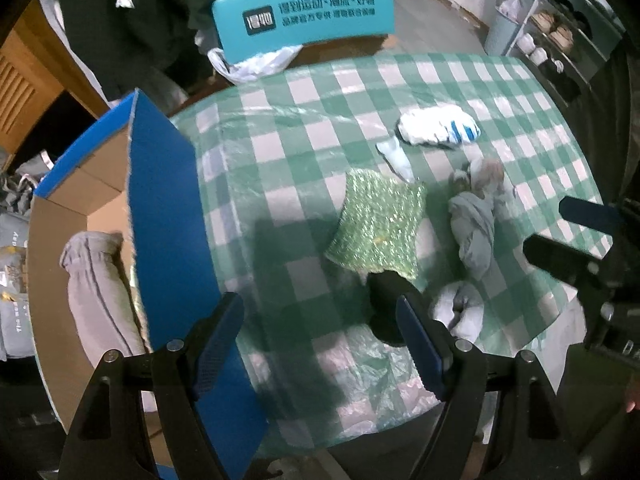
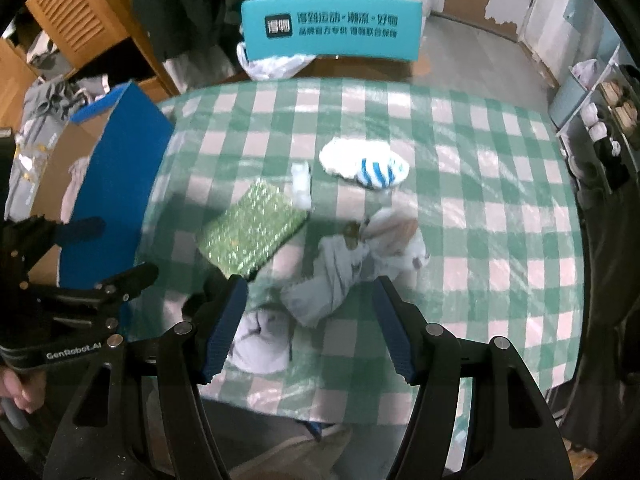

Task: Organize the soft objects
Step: 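Withdraw both tools from the box toward the remaining items on the table, then close the left tool on the black sock while the right tool closes on the grey cloth bundle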

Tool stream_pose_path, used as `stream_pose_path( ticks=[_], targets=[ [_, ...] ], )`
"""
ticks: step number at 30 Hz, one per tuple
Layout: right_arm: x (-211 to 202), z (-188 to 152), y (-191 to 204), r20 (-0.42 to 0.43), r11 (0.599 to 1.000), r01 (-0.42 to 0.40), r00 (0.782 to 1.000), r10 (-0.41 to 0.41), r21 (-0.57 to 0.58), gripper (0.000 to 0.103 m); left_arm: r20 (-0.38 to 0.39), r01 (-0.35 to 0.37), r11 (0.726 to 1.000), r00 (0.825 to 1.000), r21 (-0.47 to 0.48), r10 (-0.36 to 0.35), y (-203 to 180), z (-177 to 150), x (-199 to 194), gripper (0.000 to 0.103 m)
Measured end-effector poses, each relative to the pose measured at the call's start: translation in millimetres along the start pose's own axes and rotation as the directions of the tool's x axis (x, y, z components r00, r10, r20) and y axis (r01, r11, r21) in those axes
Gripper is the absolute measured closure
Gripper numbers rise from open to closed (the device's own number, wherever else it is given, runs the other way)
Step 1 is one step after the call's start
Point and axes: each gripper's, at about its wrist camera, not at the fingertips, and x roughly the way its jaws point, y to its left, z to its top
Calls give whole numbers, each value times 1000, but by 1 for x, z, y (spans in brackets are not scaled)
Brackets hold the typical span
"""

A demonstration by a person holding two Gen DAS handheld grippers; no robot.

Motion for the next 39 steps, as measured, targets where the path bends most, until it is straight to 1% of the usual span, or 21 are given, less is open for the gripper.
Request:
stream_pose_path(
  ticks=[10,17,22,25,30,35,39],
  targets=[
    [30,-27,5,-95,1000,-24,995,23,-4,39,-54,14,1000,998,-15,-15,-7,-13,20,23],
    [50,-33,12,-142,1000,-27,989,26,-5,39,-73,1,999,997,-32,-4,-4,-19,30,23],
    [63,-33,19,-168,999,-13,986,8,-30,39,-78,-3,1000,997,-18,2,-6,-21,33,23],
    [70,-34,18,-188,999,6,982,-14,-41,39,-84,-4,1000,996,-15,3,-6,-22,36,23],
    [72,-36,11,-192,996,61,979,-71,-57,39,-89,1,1000,996,-22,-3,-6,-20,39,23],
    [70,-36,-5,-188,991,126,973,-134,-54,39,-95,13,1000,995,-18,-15,-11,-17,42,23],
    [67,-34,-21,-186,987,158,969,-160,-28,39,-98,27,1000,995,-13,-28,-16,-15,43,22]
  ],
)
